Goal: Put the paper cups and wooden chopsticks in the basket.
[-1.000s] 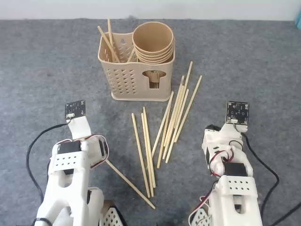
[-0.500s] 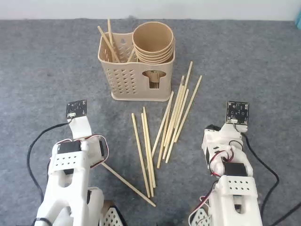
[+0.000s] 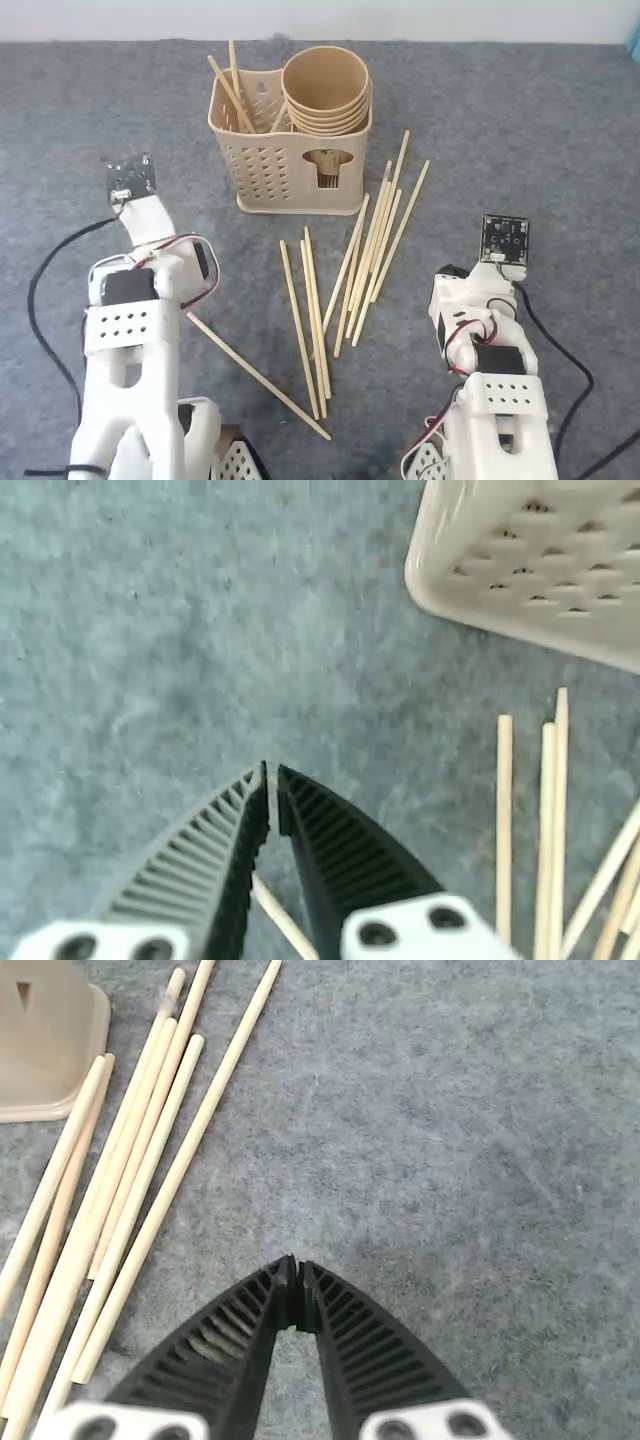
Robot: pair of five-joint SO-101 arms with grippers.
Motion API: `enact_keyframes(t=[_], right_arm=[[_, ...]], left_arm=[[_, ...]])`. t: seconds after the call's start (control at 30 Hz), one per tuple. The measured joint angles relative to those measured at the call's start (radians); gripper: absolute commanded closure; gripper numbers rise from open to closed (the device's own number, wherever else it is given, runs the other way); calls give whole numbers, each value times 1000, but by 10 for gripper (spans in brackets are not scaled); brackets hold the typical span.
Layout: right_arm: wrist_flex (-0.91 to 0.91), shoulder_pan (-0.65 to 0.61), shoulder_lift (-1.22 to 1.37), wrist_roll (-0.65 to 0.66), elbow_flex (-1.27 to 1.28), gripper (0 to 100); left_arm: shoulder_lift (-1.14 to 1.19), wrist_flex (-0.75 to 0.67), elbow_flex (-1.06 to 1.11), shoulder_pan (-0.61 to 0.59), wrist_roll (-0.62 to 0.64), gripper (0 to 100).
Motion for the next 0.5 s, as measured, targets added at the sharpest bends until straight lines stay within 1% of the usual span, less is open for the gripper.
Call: enact_keyframes(t=[0.1, 0.2, 0.27, 0.4, 0.5], right_arm=[[0, 0, 0, 0, 0, 991], [0, 0, 0, 0, 0, 991], [0, 0, 0, 0, 0, 991], [0, 0, 0, 0, 0, 991], [0, 0, 0, 0, 0, 991]], left_arm=[[0, 46, 3, 20, 2, 979], [0, 63, 77, 28, 6, 933], [0, 64, 140, 44, 2, 874], [0, 69, 233, 77, -86, 737], [0, 69, 244, 69, -109, 686]])
